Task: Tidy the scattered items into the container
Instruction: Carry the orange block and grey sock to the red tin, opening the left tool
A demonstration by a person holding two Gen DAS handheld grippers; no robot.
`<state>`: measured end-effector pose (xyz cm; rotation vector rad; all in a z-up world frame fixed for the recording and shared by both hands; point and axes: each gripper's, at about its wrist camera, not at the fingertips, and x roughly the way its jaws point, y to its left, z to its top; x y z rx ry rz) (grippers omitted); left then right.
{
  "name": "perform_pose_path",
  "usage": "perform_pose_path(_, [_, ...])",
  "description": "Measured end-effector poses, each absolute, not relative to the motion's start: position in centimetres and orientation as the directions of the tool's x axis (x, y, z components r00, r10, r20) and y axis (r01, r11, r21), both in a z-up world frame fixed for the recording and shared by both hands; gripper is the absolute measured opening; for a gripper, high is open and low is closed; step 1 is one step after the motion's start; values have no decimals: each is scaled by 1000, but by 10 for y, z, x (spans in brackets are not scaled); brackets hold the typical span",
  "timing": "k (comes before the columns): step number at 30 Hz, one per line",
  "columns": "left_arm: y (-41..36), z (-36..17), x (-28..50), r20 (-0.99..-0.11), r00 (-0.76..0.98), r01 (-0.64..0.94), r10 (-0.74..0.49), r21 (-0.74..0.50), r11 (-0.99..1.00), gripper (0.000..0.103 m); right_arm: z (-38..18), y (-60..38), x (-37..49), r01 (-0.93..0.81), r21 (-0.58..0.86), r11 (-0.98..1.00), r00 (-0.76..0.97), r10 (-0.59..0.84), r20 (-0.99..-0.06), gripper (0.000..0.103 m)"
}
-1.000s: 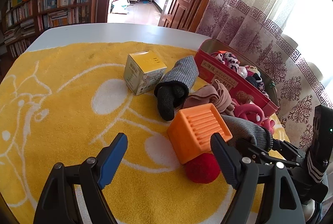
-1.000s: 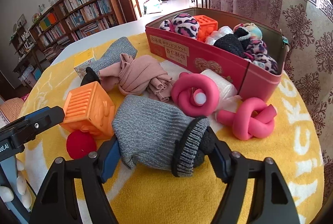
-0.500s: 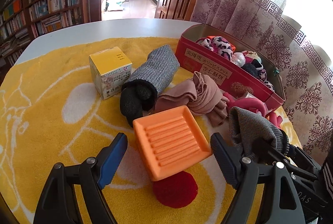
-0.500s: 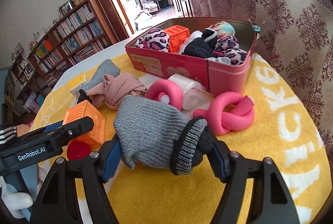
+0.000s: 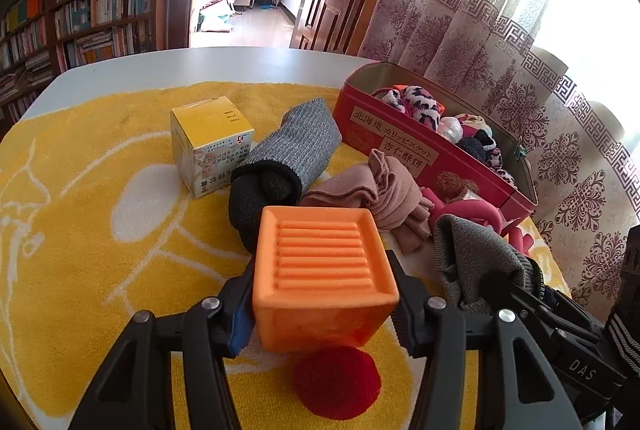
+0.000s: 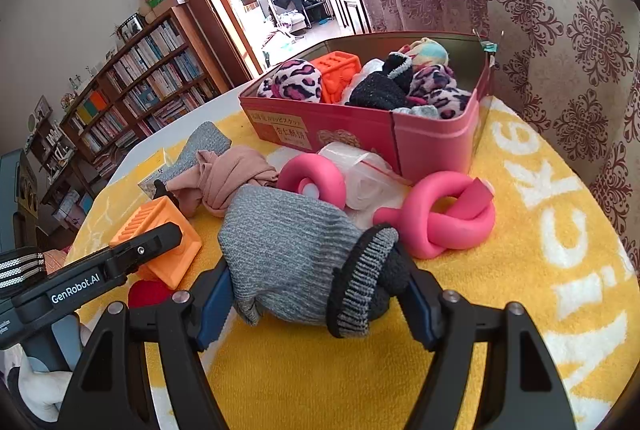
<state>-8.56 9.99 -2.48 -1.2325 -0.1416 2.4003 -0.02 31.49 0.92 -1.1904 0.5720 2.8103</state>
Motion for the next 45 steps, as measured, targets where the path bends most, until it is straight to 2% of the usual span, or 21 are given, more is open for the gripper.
perform_pose_path(12, [84, -1, -75, -673, -545, -354, 500, -356, -865, 54, 12, 317, 3, -186, 320, -929, -717, -94, -690, 76])
perform_pose_path(20, [81, 11, -72, -642, -547, -373, 538, -389, -843, 54, 35, 324, 9, -201, 311, -929, -754, -56, -655, 76])
perform_pose_path(32, [85, 28, -71, -625, -562, -393, 542, -375, -840, 54, 92, 361, -20, -290, 214, -933, -810, 121, -573, 76])
perform_pose_path(36, [87, 31, -74, -627, -566, -392, 535, -367, -844, 54, 91, 373, -44, -348, 161, -924, -788, 195, -583, 76])
perform_pose_path(39, [91, 35, -77, -631, -567, -396, 529, -355, -847, 54, 83, 383, -53, -394, 134, -909, -757, 238, -609, 81])
perform_pose_path(45, [110, 46, -89, -634, -565, -426, 529, -325, -844, 54, 63, 389, -49, -403, 170, -899, -747, 215, -630, 83])
